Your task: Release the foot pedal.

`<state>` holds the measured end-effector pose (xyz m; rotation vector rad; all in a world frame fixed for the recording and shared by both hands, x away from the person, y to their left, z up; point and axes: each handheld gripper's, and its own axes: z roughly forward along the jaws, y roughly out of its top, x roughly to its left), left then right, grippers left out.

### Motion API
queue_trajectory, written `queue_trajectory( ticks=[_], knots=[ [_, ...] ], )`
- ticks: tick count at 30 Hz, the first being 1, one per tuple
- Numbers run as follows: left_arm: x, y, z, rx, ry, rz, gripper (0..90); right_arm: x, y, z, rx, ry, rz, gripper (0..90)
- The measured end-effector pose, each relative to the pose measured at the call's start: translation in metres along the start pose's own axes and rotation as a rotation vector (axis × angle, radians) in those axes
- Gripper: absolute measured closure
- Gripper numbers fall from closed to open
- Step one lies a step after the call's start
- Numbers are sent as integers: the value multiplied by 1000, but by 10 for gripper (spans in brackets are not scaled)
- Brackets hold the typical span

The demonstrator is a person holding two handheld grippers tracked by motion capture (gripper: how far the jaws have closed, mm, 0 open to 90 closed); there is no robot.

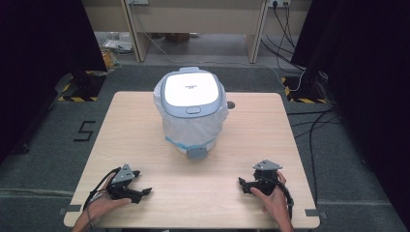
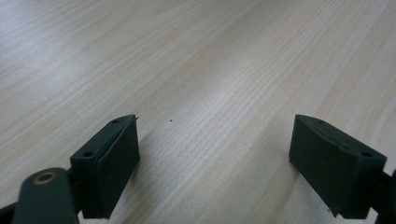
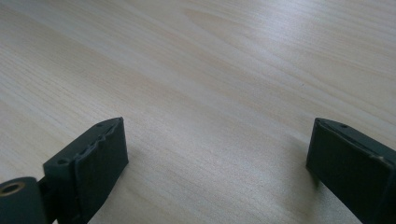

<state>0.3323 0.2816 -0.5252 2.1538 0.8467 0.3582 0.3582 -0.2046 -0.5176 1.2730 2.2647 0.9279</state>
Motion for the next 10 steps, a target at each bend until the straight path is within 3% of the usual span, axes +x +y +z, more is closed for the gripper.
queue_trajectory(
  ticks=[10],
  knots=[
    [0,0,0,-3,-2,-4,157,0,0,0,1,-3,3,53]
  ],
)
